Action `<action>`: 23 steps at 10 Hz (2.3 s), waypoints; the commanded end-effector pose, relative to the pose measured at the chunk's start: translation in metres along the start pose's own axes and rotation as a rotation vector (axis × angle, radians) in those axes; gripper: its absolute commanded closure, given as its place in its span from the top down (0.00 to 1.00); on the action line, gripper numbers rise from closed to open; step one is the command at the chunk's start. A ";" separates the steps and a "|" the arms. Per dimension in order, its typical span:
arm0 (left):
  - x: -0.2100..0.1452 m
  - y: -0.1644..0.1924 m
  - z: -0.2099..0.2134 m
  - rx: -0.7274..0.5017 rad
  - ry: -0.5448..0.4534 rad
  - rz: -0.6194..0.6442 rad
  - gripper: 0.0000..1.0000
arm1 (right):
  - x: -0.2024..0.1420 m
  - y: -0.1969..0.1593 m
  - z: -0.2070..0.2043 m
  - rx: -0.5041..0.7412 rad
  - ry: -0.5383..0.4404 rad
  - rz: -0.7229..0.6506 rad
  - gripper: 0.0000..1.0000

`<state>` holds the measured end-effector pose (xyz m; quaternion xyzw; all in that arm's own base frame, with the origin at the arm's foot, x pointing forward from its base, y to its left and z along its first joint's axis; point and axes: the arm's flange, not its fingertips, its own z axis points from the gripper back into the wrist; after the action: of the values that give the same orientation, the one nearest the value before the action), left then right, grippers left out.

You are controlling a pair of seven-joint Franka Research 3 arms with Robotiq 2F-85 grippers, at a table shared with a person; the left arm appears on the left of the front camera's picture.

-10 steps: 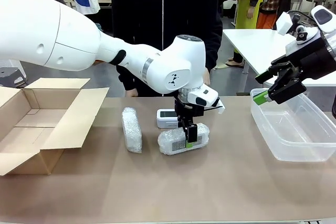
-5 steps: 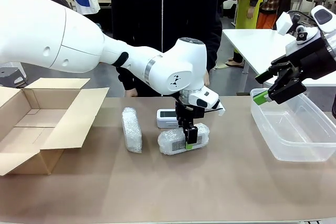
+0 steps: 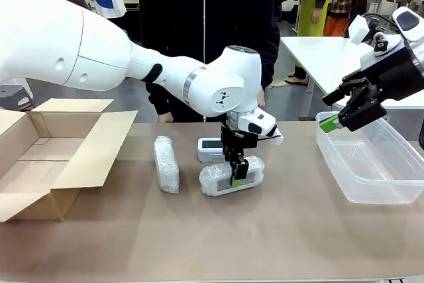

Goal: Separate and place wrapped and unwrapped clocks.
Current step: Pick up the Digital clock indicated by the person.

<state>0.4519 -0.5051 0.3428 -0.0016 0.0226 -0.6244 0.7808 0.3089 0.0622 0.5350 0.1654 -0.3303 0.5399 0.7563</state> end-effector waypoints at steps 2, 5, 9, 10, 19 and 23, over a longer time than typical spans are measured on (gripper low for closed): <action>0.001 0.000 0.010 -0.031 0.003 0.024 0.25 | 0.000 -0.003 -0.003 0.024 -0.027 0.010 1.00; -0.011 -0.012 0.039 -0.040 -0.008 0.015 0.00 | 0.000 -0.003 -0.003 0.024 -0.027 0.010 1.00; -0.085 -0.046 0.161 0.026 -0.095 0.090 0.13 | 0.000 -0.003 -0.003 0.024 -0.027 0.010 1.00; -0.096 -0.057 0.186 0.073 -0.093 0.117 0.13 | 0.000 -0.003 -0.003 0.024 -0.027 0.010 1.00; -0.125 -0.082 0.252 0.150 -0.137 0.124 0.13 | 0.000 -0.003 -0.003 0.024 -0.027 0.010 1.00; -0.125 -0.082 0.252 0.150 -0.137 0.124 0.13 | 0.000 -0.003 -0.003 0.024 -0.027 0.010 1.00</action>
<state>0.3518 -0.4060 0.5977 0.0079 -0.0696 -0.5783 0.8128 0.3089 0.0622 0.5350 0.1652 -0.3303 0.5399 0.7564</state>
